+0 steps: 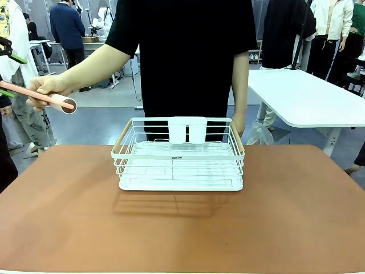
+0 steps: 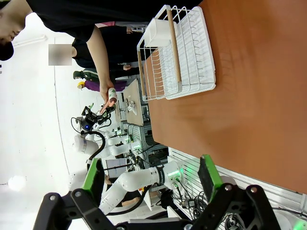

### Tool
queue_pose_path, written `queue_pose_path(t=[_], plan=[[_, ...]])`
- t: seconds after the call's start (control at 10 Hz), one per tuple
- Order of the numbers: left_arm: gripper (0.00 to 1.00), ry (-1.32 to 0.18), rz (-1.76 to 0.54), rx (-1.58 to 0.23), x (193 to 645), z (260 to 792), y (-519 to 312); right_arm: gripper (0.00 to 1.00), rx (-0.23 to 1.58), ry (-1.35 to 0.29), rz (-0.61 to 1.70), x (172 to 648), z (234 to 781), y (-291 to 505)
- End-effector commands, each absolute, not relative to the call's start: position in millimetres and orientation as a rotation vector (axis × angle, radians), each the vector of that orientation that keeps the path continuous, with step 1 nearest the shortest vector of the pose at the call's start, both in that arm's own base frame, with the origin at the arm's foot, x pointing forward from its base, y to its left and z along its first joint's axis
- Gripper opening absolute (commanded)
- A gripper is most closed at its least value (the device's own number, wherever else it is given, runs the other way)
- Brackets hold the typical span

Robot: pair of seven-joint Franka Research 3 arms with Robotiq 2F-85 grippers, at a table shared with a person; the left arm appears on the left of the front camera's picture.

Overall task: Clean the table.
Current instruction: Pick up the Lint Roller when the human hands it over.

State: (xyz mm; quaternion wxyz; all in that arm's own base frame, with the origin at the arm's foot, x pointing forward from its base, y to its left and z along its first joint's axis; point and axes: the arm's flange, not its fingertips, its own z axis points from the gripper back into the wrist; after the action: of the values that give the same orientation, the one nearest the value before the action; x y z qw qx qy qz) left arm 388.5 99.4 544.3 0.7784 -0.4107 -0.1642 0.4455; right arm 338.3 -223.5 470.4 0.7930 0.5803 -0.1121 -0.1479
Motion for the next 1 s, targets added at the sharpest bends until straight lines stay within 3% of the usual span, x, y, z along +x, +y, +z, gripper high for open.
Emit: queue_pose_path(t=[0.0, 0.2, 0.4, 0.5, 0.6, 0.7, 0.8, 0.9], plan=[[1.0, -0.338, 0.984, -0.91, 388.7, 540.3, 100.2, 1.0, 1.258, -0.249, -0.309, 336.9, 472.8, -222.9], [1.0, -0.337, 0.987, -0.922, 390.3, 536.2, 102.4, 1.0, 1.258, -0.249, -0.309, 336.9, 472.8, -222.9], [0.91, -0.326, 0.965, -0.959, 389.7, 536.5, 103.2, 1.0, 1.258, -0.249, -0.309, 336.9, 472.8, -222.9], [0.8, -0.322, 0.963, -0.962, 390.4, 535.8, 103.5, 1.0, 1.258, -0.249, -0.309, 336.9, 472.8, -222.9], [0.34, -0.324, 0.969, -0.95, 392.6, 533.0, 103.7, 1.0, 1.258, -0.249, -0.309, 336.9, 472.8, -222.9], [0.22, -0.327, 0.967, -0.948, 393.3, 532.5, 103.7, 1.0, 1.258, -0.249, -0.309, 336.9, 472.8, -222.9], [0.0, -0.333, 0.96, -0.95, 392.8, 532.8, 103.1, 1.0, 1.258, -0.249, -0.309, 336.9, 472.8, -222.9], [0.0, -0.334, 0.954, -0.949, 392.7, 533.0, 103.4, 1.0, 1.258, -0.249, -0.309, 336.9, 472.8, -222.9]])
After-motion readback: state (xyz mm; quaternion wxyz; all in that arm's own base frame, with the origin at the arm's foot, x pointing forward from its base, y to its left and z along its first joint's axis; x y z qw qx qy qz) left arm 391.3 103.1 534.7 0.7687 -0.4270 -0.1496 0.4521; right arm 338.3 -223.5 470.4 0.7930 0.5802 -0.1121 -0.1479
